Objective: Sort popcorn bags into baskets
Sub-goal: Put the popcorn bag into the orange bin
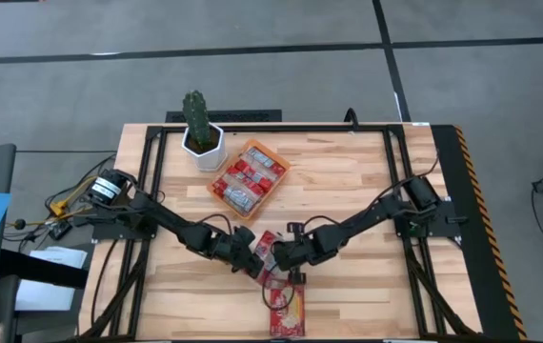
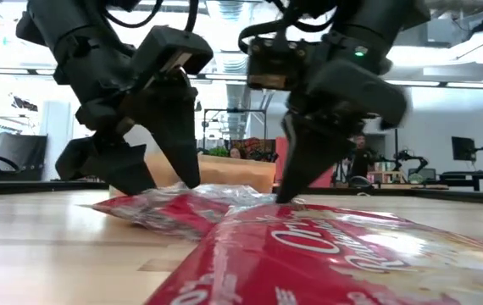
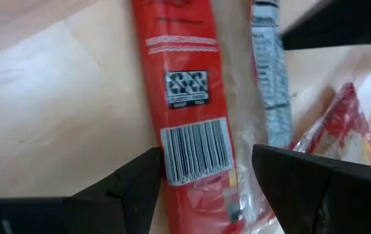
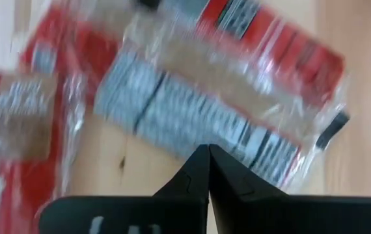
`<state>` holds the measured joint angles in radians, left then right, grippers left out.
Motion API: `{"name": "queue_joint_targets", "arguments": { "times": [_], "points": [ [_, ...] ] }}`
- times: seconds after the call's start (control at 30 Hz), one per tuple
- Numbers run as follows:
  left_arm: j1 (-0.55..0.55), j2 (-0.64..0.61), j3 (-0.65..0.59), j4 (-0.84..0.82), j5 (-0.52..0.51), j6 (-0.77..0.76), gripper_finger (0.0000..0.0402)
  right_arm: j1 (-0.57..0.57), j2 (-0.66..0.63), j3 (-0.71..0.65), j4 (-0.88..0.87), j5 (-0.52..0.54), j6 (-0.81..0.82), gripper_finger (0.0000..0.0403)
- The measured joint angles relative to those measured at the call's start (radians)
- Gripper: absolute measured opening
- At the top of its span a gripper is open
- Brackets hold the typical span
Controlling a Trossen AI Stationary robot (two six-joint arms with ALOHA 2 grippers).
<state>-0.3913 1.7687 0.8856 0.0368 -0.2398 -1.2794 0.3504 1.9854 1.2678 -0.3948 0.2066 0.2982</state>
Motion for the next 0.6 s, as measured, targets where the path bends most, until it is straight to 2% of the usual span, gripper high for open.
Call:
{"name": "queue_joint_targets", "arguments": {
  "times": [0.27, 0.43, 0.6],
  "points": [
    [0.008, 0.000, 0.000, 0.060, -0.008, 0.042, 0.0226, -0.034, 0.000, 0.000, 0.077, 0.001, -0.040, 0.0018],
    [0.011, 0.000, 0.000, 0.060, -0.008, 0.037, 0.0226, -0.039, -0.039, -0.002, 0.025, 0.003, -0.028, 0.0024],
    [0.011, 0.000, -0.001, 0.064, -0.003, 0.034, 0.0227, 0.006, -0.100, 0.002, -0.052, 0.028, 0.056, 0.0023]
  ]
}}
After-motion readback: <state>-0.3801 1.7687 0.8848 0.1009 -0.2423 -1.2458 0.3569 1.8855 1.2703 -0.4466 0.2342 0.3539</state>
